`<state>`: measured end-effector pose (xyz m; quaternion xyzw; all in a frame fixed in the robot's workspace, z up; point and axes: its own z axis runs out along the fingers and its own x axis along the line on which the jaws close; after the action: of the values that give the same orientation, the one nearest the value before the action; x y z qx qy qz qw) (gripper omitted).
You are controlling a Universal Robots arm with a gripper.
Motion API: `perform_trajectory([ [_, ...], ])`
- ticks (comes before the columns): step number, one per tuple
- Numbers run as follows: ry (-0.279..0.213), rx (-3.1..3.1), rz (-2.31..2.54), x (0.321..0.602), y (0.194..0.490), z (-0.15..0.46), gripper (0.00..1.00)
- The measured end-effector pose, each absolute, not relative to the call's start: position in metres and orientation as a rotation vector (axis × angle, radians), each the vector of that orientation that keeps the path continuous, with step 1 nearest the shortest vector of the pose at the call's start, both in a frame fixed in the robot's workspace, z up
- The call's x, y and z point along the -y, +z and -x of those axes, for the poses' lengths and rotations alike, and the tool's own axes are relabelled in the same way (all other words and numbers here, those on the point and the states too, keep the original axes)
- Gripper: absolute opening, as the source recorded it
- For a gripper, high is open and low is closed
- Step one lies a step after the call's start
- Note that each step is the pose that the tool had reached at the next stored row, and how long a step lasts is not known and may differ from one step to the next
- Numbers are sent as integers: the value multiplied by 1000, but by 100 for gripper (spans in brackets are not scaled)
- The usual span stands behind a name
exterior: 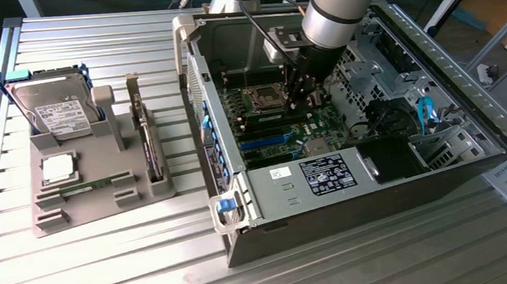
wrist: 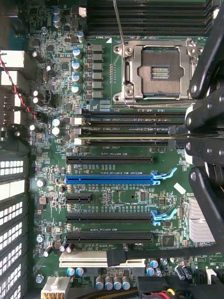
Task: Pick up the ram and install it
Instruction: 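Insert the ram into the slot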
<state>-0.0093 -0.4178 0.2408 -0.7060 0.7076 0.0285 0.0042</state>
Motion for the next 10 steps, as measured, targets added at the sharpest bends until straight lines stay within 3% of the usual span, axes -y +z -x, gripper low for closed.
perform_trajectory([
  [10, 89, -2217, 2212, 418, 241, 7, 12],
])
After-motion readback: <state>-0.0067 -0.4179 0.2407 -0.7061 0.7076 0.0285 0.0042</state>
